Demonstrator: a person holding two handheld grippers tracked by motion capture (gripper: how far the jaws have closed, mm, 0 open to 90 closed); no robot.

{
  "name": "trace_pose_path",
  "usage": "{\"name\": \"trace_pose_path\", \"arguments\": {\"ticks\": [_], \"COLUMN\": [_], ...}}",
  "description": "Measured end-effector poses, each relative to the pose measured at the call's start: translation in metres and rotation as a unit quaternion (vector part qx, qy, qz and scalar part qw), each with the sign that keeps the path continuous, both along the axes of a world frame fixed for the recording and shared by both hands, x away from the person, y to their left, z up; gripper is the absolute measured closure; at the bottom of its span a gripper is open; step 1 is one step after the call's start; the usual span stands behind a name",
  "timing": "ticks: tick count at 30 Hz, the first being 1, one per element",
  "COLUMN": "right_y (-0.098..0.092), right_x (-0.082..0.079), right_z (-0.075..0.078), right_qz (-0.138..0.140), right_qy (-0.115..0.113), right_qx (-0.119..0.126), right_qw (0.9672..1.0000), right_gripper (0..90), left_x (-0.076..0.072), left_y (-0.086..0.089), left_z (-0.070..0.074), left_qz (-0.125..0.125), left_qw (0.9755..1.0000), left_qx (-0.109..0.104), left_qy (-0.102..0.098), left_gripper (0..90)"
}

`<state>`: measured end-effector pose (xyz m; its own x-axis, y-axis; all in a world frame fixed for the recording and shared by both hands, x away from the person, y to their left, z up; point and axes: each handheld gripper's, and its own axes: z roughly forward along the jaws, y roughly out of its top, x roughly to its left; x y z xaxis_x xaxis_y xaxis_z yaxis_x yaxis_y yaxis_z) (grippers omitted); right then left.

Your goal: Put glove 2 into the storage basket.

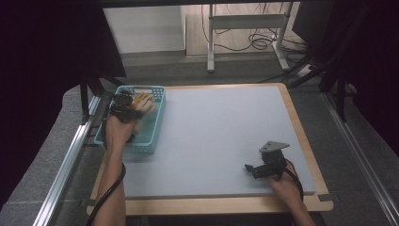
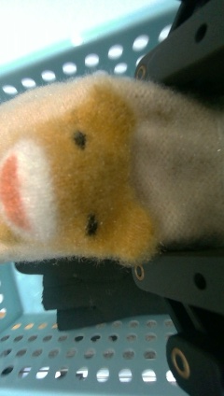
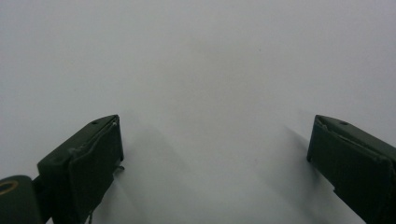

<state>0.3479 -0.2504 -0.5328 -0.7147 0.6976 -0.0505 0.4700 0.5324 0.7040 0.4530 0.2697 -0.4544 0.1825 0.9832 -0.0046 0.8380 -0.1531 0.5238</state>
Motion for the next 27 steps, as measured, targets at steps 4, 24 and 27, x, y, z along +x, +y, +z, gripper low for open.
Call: {"name": "trace_pose_path", "arguments": {"ticks": [4, 24, 27], "right_y": [0.000, 0.000, 0.000], "right_x": [0.000, 0.000, 0.000], "right_z": [0.000, 0.000, 0.000], "right_qz": [0.000, 0.000, 0.000], "right_qy": [0.000, 0.000, 0.000], "right_qx": [0.000, 0.000, 0.000], "right_qw": [1.0000, 1.0000, 1.0000], "right_gripper": [3.3, 3.3, 3.3], "left_x": [0.011, 0.046, 0.041], "left_y": [-0.005, -0.017, -0.012], "left_z": [-0.013, -0.052, -0.042], "left_qz": [-0.004, -0.021, -0.031], "left_qw": [0.9999, 0.9964, 0.9969], "left_qx": [0.004, -0.021, -0.040], "left_qy": [0.015, 0.079, 0.061], "left_gripper": [52.5, 22.8, 11.1]}}
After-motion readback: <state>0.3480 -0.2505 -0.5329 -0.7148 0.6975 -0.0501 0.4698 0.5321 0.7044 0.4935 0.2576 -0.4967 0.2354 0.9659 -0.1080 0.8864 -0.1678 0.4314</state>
